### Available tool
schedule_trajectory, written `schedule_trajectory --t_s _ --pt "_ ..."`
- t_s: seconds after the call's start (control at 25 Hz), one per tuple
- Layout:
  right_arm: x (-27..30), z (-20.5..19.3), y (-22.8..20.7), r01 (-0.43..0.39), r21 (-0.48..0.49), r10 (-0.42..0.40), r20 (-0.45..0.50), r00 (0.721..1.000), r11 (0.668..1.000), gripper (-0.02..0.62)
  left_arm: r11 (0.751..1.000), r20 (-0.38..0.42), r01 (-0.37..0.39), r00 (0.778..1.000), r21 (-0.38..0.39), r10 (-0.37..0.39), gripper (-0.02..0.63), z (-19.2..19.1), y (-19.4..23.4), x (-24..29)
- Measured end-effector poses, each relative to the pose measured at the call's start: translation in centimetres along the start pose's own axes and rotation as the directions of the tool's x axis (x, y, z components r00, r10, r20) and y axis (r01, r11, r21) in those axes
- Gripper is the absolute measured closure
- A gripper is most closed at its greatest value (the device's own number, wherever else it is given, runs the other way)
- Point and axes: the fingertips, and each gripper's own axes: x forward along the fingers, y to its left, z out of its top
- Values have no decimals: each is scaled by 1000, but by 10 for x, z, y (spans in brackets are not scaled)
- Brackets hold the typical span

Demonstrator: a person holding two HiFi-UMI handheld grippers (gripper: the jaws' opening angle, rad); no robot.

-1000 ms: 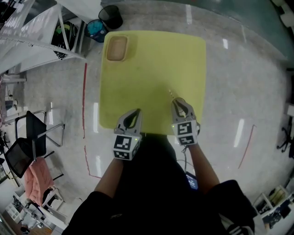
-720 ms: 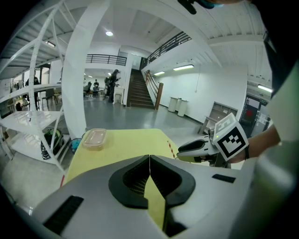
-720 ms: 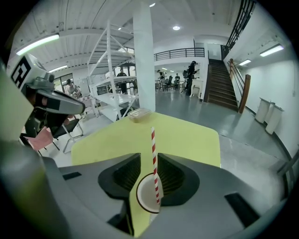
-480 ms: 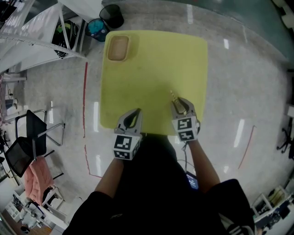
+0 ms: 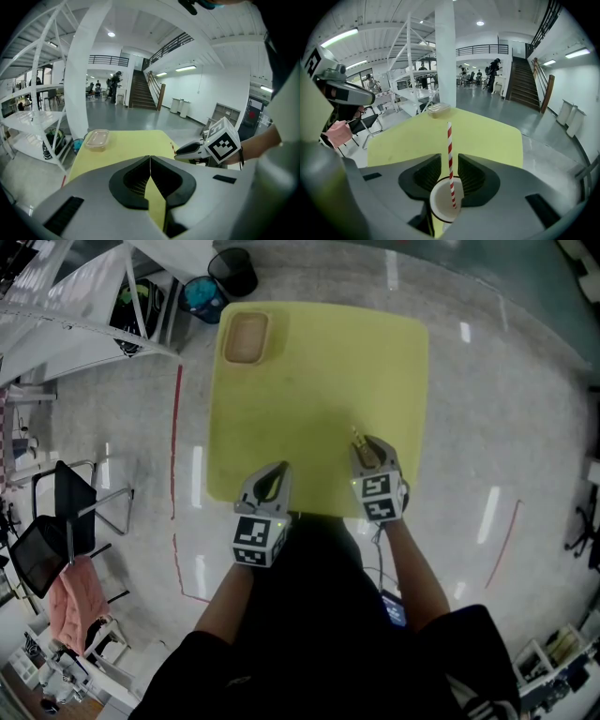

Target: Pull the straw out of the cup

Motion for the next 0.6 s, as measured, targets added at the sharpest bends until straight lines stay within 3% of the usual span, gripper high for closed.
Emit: schedule_trajectory --t_s 0.6 --pt "12 -5 1 3 13 -3 -29 1000 1000 477 1000 1 -3 1000 1 3 561 1 0 -2"
